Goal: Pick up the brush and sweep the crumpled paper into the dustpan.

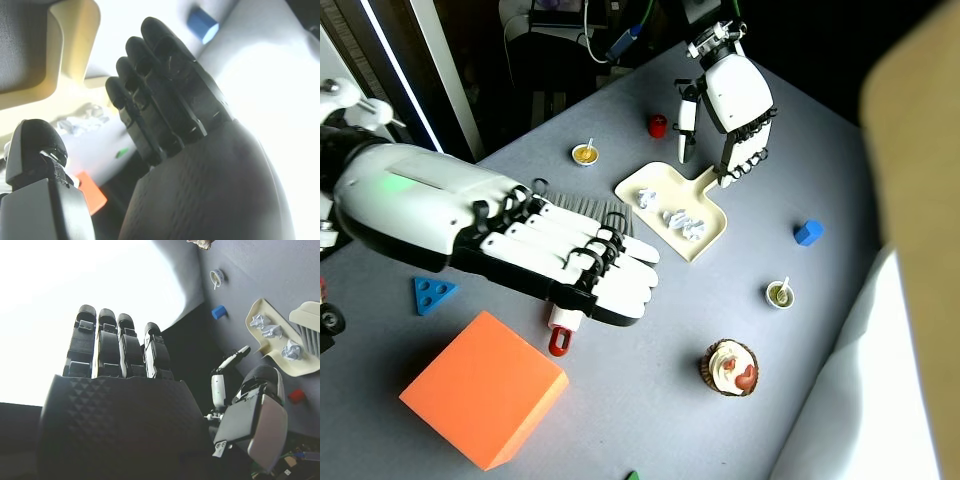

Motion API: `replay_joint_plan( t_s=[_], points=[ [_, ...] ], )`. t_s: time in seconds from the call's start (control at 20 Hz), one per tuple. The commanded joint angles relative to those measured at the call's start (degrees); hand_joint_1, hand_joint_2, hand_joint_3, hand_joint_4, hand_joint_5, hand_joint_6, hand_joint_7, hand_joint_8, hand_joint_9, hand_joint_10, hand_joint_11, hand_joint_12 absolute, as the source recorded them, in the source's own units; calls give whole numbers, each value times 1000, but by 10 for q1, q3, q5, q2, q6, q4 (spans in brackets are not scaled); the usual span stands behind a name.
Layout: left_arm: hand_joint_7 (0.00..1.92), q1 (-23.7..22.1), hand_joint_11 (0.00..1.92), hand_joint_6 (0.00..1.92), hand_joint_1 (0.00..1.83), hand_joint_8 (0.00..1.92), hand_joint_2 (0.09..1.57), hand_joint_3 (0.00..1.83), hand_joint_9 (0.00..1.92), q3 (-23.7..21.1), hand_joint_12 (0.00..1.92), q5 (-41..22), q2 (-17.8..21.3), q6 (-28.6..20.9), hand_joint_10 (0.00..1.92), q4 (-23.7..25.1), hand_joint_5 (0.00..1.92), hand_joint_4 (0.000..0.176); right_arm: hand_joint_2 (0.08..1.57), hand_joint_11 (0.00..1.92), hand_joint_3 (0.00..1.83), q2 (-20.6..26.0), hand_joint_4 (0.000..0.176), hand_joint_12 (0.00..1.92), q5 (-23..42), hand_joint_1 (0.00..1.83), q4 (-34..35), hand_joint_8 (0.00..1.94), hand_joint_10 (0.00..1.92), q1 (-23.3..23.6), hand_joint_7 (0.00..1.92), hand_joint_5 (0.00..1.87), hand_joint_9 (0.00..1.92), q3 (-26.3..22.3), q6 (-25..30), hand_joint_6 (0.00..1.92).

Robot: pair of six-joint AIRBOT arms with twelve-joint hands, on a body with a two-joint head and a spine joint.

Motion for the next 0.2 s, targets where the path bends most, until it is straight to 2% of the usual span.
replay_joint_plan(
  t_s=[0.0,0.15],
  points=[
    [879,-7,775,2,864,1,1000,2,851,1,145,-29,6,2,0,27,895,0,786,0,1,15,0,0,58,0,-24,0,0,-2,0,0,0,1,33,0],
    [880,-7,771,1,856,1,1000,1,853,1,145,-27,6,2,1,27,897,0,780,0,0,28,0,0,42,0,-20,0,0,-10,0,0,0,-3,84,0]
  ],
)
